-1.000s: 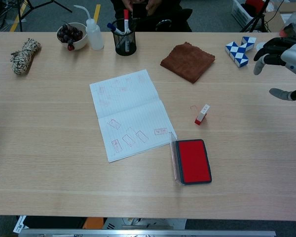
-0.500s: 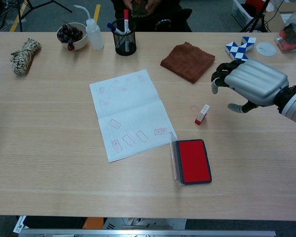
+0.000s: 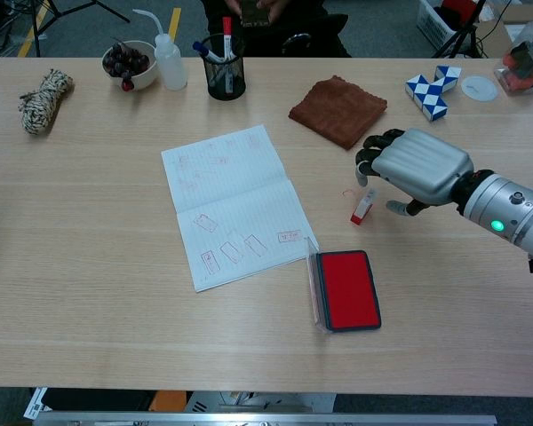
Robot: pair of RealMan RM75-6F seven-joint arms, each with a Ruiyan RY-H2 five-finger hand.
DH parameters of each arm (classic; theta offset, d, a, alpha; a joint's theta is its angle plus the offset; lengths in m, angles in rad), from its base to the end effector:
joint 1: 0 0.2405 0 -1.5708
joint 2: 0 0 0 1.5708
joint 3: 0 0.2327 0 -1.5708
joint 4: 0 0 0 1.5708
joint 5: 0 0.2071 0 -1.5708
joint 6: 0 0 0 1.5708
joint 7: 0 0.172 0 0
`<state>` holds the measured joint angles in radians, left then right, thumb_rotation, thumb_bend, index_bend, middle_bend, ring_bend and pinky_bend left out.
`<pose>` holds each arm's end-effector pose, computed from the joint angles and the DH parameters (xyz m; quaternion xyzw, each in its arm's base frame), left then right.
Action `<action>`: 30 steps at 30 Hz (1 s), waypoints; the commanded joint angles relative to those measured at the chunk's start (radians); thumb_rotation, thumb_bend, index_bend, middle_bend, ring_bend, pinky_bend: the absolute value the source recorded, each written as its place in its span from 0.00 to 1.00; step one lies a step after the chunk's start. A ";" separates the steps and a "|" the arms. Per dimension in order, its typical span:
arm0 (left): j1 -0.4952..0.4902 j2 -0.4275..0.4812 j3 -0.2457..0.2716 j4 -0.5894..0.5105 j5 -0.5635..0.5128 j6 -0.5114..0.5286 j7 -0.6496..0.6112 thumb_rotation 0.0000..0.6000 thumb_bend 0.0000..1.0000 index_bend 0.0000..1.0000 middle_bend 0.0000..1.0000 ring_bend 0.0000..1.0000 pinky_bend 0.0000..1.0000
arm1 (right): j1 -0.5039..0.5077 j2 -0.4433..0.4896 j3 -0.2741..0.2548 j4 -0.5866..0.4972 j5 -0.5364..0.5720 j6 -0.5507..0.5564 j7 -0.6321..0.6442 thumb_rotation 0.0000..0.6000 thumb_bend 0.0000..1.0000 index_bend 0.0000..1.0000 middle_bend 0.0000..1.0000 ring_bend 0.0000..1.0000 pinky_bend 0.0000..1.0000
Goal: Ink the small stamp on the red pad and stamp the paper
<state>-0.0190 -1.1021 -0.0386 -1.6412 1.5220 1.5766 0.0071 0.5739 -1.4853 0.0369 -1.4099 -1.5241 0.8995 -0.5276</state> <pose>-0.2887 0.1851 0.1650 -0.5713 -0.3798 -0.3989 0.6084 -0.1846 -0.2930 -0.0375 0.8672 -0.1747 0.2425 0.3983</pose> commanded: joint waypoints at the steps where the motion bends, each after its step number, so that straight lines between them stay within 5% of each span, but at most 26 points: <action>1: 0.000 0.000 -0.001 0.000 -0.001 0.000 0.000 1.00 0.20 0.17 0.12 0.15 0.16 | 0.009 -0.016 -0.004 0.013 0.008 -0.008 0.002 1.00 0.25 0.39 0.26 0.14 0.21; 30: 0.003 0.000 -0.002 0.008 -0.018 -0.012 0.000 1.00 0.20 0.17 0.12 0.15 0.16 | 0.043 -0.078 -0.022 0.100 0.049 -0.003 0.052 1.00 0.30 0.48 0.30 0.14 0.21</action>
<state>-0.0164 -1.1025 -0.0409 -1.6336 1.5036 1.5646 0.0074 0.6165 -1.5635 0.0149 -1.3097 -1.4752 0.8966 -0.4756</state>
